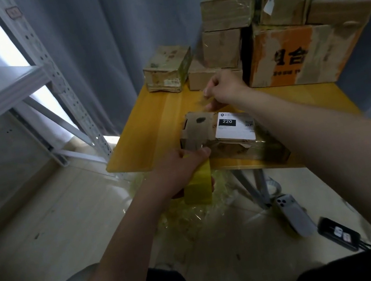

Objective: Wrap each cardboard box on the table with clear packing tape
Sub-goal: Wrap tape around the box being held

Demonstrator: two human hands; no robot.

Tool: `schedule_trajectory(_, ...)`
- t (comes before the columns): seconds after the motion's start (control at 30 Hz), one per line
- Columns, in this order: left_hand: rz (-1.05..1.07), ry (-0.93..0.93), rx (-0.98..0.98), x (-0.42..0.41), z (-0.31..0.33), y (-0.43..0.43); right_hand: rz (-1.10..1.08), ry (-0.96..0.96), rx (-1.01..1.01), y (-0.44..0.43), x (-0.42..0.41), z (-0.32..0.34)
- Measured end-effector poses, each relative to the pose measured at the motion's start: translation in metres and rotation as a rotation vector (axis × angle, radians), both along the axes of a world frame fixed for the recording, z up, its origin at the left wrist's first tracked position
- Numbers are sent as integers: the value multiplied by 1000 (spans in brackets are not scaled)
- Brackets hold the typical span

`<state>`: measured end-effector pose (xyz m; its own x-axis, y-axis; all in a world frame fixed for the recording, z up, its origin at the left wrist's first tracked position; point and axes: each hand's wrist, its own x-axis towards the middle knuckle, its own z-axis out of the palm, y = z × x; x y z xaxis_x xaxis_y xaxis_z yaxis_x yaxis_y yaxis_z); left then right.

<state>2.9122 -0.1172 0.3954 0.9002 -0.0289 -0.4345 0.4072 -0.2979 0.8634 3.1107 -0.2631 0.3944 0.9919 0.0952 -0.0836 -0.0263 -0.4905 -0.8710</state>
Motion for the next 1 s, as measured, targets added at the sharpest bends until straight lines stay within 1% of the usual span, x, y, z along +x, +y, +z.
schedule_trajectory(0.1, 7, 38, 21, -3, -5, 1, 103, -165, -269, 2, 3, -8)
schedule_trajectory(0.2, 33, 24, 95, -6, -16, 4, 136, -197, -338, -1, 1, -12)
schedule_trajectory(0.33, 9, 68, 105, -9, -26, 3, 172, -193, -266, -4, -14, 4)
schedule_trajectory(0.5, 7, 130, 122, -11, -42, 5, 180, -74, -78, -8, -36, 28)
schedule_trajectory(0.6, -19, 133, 105, -13, -45, 3, 169, -66, -26, -7, -52, 33)
schedule_trajectory(0.8, -39, 113, 110, -23, -47, 0, 111, -230, -56, -4, -81, 28)
schedule_trajectory(0.93, -66, 99, 64, -23, -53, 4, 108, -248, -97, -2, -90, 24)
schedule_trajectory(1.0, -68, 107, 52, -23, -54, 4, 109, -257, -177, 0, -93, 23)
